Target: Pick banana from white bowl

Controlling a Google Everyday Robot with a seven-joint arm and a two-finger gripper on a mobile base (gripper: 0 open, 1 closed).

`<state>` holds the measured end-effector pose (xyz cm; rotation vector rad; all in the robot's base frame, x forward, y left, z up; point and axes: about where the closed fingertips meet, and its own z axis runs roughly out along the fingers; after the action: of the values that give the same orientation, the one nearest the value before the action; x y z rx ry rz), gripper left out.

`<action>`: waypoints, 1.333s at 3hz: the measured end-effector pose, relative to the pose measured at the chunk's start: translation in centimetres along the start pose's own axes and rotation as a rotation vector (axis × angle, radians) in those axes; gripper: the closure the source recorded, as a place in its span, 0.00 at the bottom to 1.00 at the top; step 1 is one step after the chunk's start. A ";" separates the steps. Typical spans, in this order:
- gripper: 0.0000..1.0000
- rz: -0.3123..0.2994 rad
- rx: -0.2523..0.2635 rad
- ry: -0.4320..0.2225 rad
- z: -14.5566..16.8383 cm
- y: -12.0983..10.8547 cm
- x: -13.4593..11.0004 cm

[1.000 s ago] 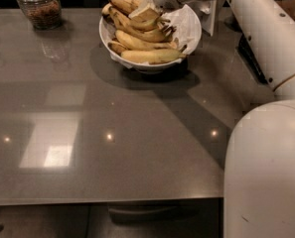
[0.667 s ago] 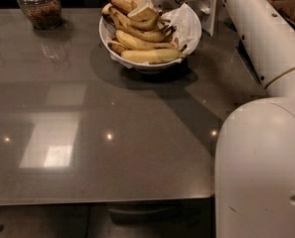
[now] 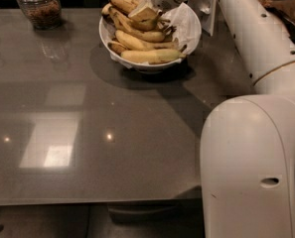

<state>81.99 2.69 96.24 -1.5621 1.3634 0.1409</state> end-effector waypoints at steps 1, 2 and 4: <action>0.49 0.002 -0.021 0.007 0.8 0.2 0.3; 0.52 0.003 -0.036 0.013 1.4 0.5 0.4; 0.94 0.008 -0.031 0.018 0.9 0.5 0.4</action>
Offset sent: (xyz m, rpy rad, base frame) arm 0.0096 0.0047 -0.0095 -0.0320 0.0346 0.0138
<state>82.22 3.18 95.24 -1.5876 1.3871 0.1540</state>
